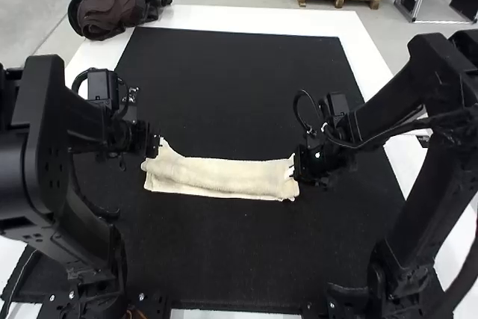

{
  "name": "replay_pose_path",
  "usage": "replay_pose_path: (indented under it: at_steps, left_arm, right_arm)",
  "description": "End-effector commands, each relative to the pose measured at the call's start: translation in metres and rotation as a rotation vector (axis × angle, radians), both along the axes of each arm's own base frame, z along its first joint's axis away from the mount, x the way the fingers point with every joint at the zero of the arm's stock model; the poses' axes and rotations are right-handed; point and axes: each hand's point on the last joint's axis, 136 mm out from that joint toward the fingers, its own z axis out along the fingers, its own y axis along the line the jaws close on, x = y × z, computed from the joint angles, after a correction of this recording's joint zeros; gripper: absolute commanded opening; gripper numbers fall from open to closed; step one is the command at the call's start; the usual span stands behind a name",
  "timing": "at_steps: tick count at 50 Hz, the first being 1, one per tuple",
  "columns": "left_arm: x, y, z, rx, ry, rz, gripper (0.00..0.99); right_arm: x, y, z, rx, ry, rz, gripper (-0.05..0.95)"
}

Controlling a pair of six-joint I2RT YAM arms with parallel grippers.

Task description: Fold the towel.

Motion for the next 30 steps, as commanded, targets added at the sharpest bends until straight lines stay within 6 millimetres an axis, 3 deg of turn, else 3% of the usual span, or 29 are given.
replay_pose_path:
  at_steps: [1, 8, 18, 30]
  left_arm:
    - [0.013, 0.014, 0.026, 0.02, -0.079, 0.058, 0.961]
    - [0.017, 0.032, 0.04, 0.044, -0.125, 0.122, 0.961]
    - [0.018, 0.052, 0.049, 0.058, -0.145, 0.179, 0.961]
    - [0.016, 0.052, 0.047, 0.056, -0.136, 0.182, 0.961]
  right_arm:
    - [0.001, 0.004, 0.006, 0.025, 0.002, 0.007, -0.03]
    - [0.005, -0.006, 0.011, 0.023, -0.002, -0.019, -0.03]
    - [0.016, -0.01, 0.035, 0.043, -0.054, -0.046, -0.03]
    - [0.019, -0.006, 0.053, 0.062, -0.071, -0.047, -0.03]
